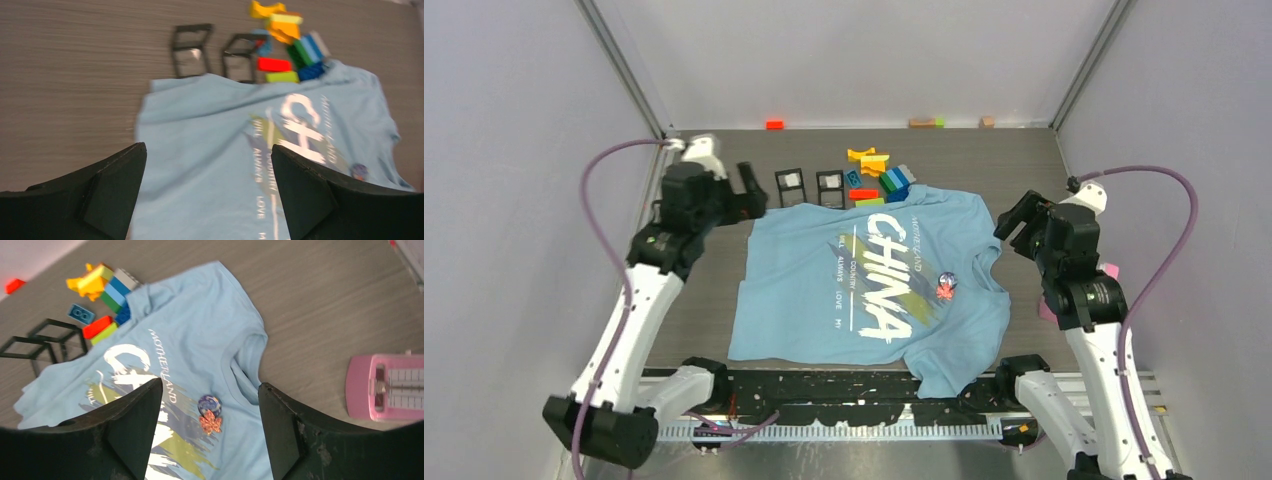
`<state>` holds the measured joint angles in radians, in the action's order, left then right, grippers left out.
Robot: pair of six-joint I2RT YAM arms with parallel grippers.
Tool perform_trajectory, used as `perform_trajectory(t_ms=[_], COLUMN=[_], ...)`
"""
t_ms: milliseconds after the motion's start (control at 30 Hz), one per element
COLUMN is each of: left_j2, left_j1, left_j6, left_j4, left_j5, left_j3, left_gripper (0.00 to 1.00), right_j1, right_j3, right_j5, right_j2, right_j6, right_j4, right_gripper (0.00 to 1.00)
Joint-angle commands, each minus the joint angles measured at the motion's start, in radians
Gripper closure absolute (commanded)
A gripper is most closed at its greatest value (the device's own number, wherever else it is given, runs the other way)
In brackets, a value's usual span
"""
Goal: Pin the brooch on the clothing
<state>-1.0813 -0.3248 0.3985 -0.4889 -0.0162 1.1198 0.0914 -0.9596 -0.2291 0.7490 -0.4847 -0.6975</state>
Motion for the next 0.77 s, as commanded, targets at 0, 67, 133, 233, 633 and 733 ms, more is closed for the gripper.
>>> perform_trajectory(t_ms=[0, 67, 133, 233, 633, 733], left_j2=[0.13, 0.194, 0.294, 0.435, 0.553, 0.534], left_j1=[0.196, 0.199, 0.199, 0.198, 0.199, 0.199], left_j6=[-0.161, -0.17, -0.169, -0.19, -0.181, -0.167], left_j4=[-0.319, -0.306, -0.233, -0.136, -0.098, -0.093], left_j5=[-0.077, -0.142, -0.182, -0.228, -0.268, -0.264], left_j3=[0.065, 0.025, -0.069, -0.206, -0.273, -0.273], left_gripper=[0.0, 0.0, 0.0, 0.0, 0.0, 0.0], right_j1=[-0.003, -0.002, -0.002, -0.002, -0.002, -0.002], right_j3=[-0.023, 0.012, 0.054, 0.11, 0.123, 0.119], right_j5=[0.045, 0.055, 0.067, 0.065, 0.035, 0.025], right_j2=[-0.067, -0.109, -0.16, -0.235, -0.222, -0.231], right_j6=[0.102, 0.125, 0.126, 0.094, 0.06, 0.059], right_j4=[0.106, 0.13, 0.163, 0.2, 0.179, 0.177], right_gripper=[0.24, 0.24, 0.22, 0.13, 0.07, 0.06])
